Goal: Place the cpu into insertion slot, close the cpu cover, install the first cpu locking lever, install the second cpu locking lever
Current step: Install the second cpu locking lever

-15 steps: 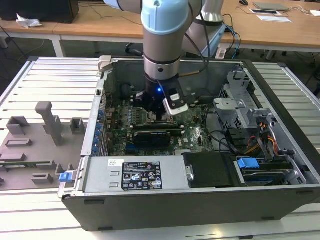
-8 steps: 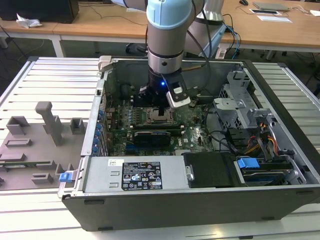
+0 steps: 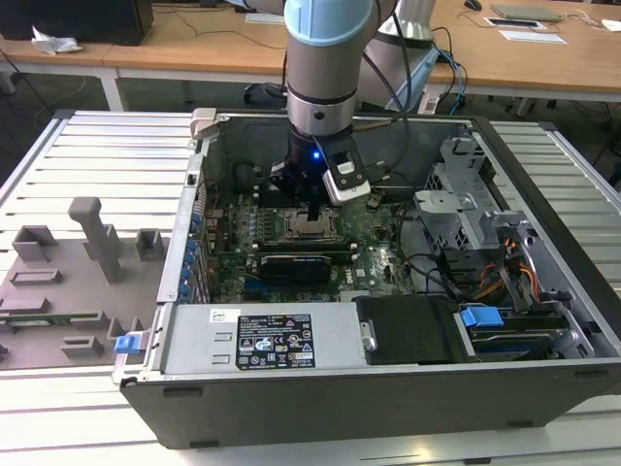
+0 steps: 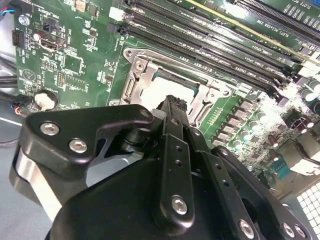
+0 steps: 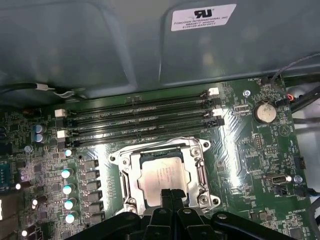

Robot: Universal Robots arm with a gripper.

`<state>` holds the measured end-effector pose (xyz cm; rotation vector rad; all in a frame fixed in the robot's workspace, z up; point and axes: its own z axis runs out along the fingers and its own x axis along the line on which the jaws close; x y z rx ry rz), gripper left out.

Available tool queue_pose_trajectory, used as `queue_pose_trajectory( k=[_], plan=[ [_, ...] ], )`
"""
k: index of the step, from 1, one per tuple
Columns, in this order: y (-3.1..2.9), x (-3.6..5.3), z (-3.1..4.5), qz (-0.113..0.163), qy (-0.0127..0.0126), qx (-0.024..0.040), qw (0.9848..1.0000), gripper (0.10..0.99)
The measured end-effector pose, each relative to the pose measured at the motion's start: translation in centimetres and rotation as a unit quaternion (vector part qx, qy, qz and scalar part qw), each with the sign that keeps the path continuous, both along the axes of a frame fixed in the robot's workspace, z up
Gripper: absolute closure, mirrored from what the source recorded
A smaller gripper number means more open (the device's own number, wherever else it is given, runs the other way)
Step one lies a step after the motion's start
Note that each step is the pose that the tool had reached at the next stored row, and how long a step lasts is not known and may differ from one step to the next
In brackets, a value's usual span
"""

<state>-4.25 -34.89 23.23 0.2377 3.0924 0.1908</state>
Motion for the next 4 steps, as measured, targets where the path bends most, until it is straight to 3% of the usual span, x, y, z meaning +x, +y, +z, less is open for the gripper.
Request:
queue_pose_trajectory(
  k=[4],
  plan=[
    [0.01,0.0,0.0,0.0,0.0,-0.0006,1.0,0.98]
  ],
)
